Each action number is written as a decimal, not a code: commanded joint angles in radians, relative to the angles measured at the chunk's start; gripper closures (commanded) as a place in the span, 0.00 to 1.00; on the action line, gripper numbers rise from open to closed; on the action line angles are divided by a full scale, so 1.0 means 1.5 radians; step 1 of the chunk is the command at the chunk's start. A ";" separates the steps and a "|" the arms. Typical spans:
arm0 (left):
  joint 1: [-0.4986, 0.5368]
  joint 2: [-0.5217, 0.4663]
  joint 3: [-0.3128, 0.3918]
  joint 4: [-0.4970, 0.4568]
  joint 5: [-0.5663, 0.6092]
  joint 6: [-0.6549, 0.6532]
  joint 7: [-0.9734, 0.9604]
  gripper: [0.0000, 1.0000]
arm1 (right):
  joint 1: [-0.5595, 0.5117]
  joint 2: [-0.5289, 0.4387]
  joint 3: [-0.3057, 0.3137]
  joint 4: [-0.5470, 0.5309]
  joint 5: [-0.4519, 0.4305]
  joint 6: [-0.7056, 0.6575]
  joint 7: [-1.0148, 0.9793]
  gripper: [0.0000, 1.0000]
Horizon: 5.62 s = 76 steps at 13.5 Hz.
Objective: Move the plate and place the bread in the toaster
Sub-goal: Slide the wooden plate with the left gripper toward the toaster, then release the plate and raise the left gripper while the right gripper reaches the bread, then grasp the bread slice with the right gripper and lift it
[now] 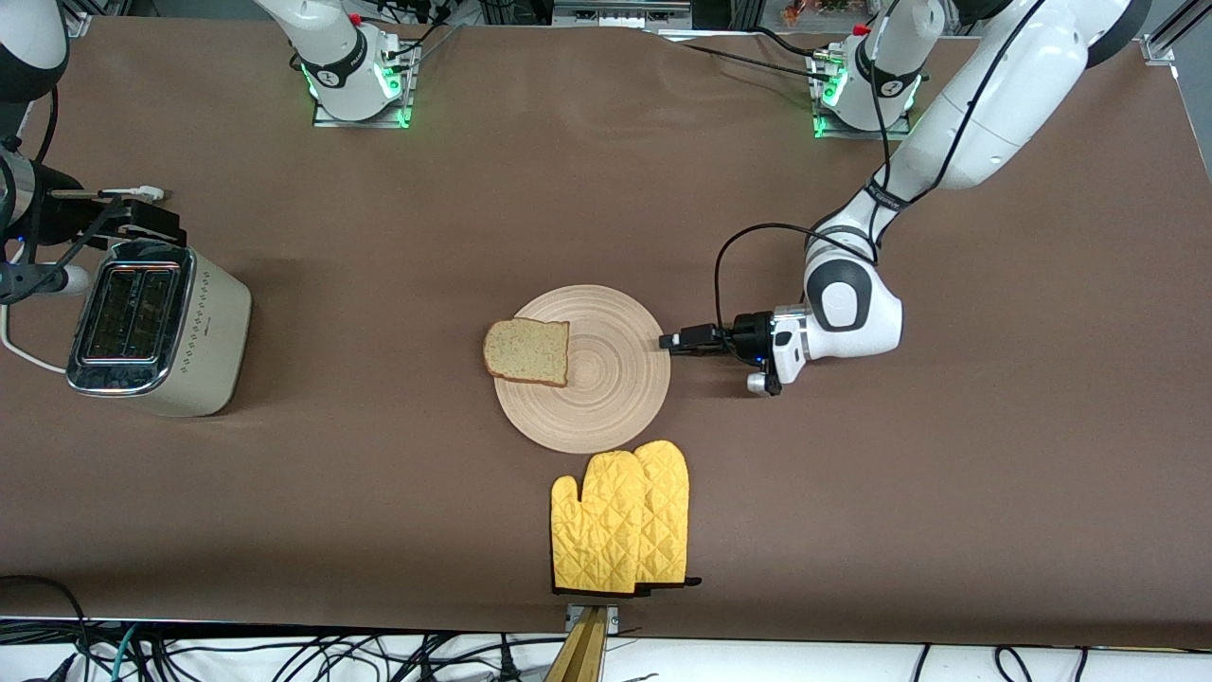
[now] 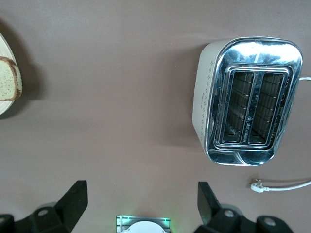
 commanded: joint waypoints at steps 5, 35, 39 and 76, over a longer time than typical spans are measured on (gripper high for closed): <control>0.084 -0.115 0.010 -0.002 0.282 -0.015 0.011 0.00 | -0.002 0.027 0.003 0.014 -0.001 -0.006 -0.005 0.00; -0.010 -0.575 0.217 0.032 0.941 -0.328 -0.393 0.00 | 0.196 0.281 0.010 -0.123 0.310 0.417 0.132 0.00; -0.031 -0.581 0.241 0.018 0.941 -0.335 -0.393 0.00 | 0.232 0.308 0.010 -0.123 0.380 0.460 0.149 0.00; -0.030 -0.508 0.239 0.137 0.919 -0.435 -0.383 0.00 | 0.241 0.263 -0.284 0.173 0.196 -0.136 0.050 1.00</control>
